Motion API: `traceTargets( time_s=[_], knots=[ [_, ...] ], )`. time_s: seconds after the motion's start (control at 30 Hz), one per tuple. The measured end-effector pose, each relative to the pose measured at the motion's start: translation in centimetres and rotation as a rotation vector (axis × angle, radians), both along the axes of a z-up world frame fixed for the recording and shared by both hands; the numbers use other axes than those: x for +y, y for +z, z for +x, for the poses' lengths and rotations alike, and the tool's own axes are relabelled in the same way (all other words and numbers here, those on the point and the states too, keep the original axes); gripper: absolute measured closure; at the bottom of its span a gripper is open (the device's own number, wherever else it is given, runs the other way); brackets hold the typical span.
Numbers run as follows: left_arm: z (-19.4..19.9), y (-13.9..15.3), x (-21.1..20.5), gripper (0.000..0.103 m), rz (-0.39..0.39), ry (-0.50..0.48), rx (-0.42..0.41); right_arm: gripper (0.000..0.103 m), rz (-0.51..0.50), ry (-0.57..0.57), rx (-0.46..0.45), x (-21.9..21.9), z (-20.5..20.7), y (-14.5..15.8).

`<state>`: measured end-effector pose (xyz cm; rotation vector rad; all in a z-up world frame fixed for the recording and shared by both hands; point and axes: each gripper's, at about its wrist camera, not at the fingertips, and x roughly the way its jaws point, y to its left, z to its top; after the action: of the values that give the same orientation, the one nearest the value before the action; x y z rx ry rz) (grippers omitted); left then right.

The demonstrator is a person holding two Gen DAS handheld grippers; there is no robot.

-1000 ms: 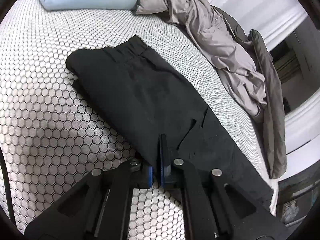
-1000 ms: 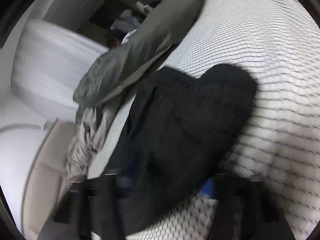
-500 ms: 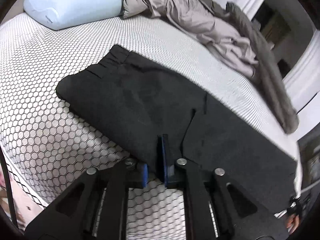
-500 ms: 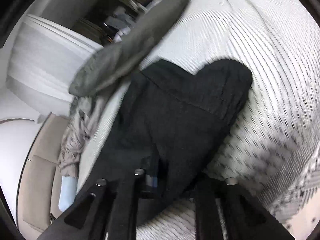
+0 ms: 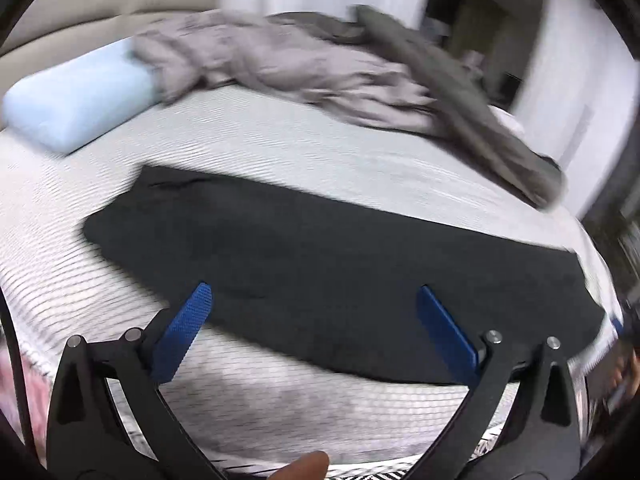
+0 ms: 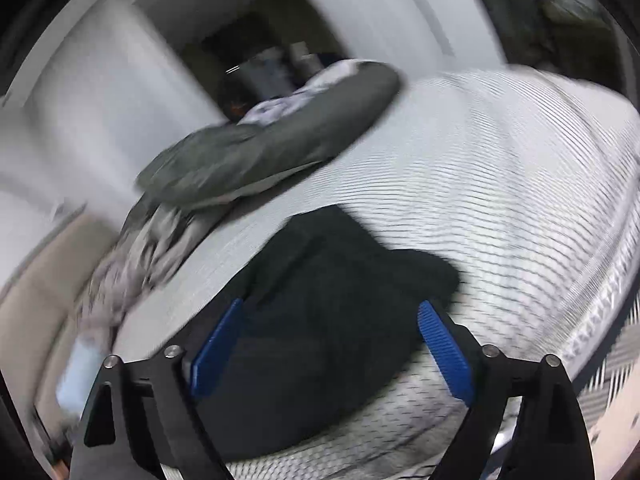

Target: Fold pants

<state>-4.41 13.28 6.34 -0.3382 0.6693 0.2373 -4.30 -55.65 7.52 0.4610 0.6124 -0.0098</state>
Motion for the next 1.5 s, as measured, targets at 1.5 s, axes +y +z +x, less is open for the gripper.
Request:
traceTargets(
  time_s=[1.5],
  knots=[
    [16.3,-8.6,-20.0,0.001,0.082,-0.532,0.251,0.001,-0.654,0.527,0.246,24.3,7.8,-7.7]
  ],
)
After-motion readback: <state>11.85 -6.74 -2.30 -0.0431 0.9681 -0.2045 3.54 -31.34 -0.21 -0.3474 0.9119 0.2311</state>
